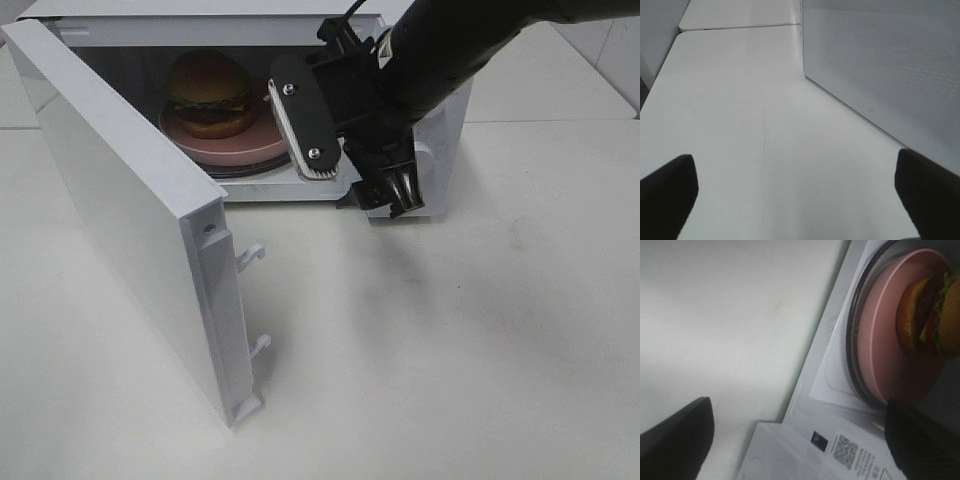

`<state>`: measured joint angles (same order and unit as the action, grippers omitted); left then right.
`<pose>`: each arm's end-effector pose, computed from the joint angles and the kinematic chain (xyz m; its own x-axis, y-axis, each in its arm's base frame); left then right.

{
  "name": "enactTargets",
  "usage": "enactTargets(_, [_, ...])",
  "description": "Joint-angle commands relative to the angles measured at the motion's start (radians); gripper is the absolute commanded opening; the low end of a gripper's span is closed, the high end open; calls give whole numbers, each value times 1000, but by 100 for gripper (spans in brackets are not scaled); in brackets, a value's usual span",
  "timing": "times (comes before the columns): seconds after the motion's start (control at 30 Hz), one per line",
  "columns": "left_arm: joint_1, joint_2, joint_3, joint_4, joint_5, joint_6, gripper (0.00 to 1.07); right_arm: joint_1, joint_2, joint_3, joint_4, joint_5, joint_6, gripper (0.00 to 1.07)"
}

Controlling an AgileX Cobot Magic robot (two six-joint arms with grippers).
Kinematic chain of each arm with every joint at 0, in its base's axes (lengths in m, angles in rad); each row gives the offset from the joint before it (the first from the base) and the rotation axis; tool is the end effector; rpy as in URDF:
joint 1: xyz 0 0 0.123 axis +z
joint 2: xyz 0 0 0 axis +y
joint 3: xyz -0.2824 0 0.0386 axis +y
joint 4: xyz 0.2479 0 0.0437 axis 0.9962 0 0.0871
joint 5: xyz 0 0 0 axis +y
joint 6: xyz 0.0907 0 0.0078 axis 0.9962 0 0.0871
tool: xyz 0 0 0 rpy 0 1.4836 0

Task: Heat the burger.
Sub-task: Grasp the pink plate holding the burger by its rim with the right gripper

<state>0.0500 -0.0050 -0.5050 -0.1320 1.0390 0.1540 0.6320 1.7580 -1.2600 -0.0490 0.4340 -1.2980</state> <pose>-0.0052 -0.0106 0.2809 -0.4174 0.0653 -0.9064 0.0895 0.9955 0.0306 0.3154 0.2286 0.2451 0.4280 -0.8936 -0.1353 -0.7187 -0.2457 -0.6505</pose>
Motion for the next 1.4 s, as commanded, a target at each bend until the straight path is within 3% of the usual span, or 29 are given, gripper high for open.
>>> enactTargets(0.03, [0, -19, 2, -5, 3, -1, 100, 13, 37, -45, -2, -19, 22, 89])
enactTargets(0.7, [0, -19, 2, -5, 3, -1, 100, 15, 236, -196, -2, -122, 102, 87])
enactTargets(1.4, [0, -19, 2, -5, 3, -1, 100, 12, 470, -441, -5, -126, 187, 86])
